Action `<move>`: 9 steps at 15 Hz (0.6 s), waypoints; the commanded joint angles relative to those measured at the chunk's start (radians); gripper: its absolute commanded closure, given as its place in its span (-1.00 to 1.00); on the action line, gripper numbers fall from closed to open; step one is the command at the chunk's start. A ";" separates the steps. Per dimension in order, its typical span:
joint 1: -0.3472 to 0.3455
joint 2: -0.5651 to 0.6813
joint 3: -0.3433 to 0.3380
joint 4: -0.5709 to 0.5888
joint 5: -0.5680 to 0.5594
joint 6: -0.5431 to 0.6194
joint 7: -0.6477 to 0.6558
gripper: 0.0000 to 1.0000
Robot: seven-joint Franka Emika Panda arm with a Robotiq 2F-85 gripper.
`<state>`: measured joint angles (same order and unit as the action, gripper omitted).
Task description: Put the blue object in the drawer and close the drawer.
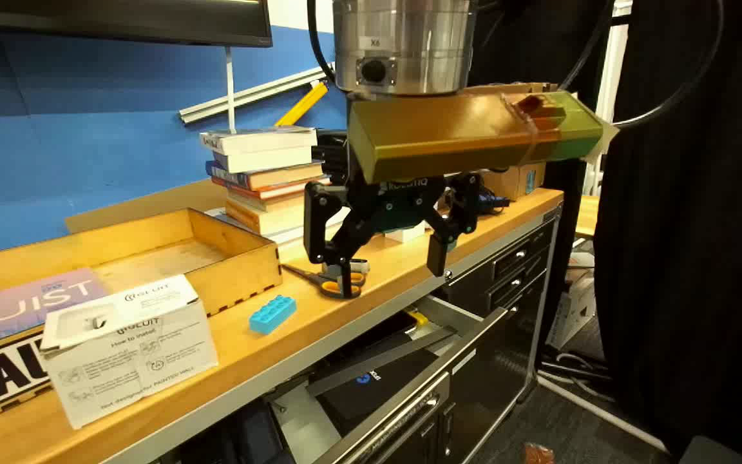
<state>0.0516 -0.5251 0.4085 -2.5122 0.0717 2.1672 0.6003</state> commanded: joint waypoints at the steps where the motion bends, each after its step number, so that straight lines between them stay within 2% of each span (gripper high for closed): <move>1: 0.027 0.005 -0.025 0.007 -0.017 -0.001 0.013 -1.00; 7: 0.027 0.002 -0.024 0.019 -0.017 -0.002 0.013 -1.00; 9: 0.053 0.094 -0.084 0.082 -0.003 0.005 -0.169 -1.00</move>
<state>0.0574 -0.5238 0.4013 -2.4945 0.0681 2.1665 0.5767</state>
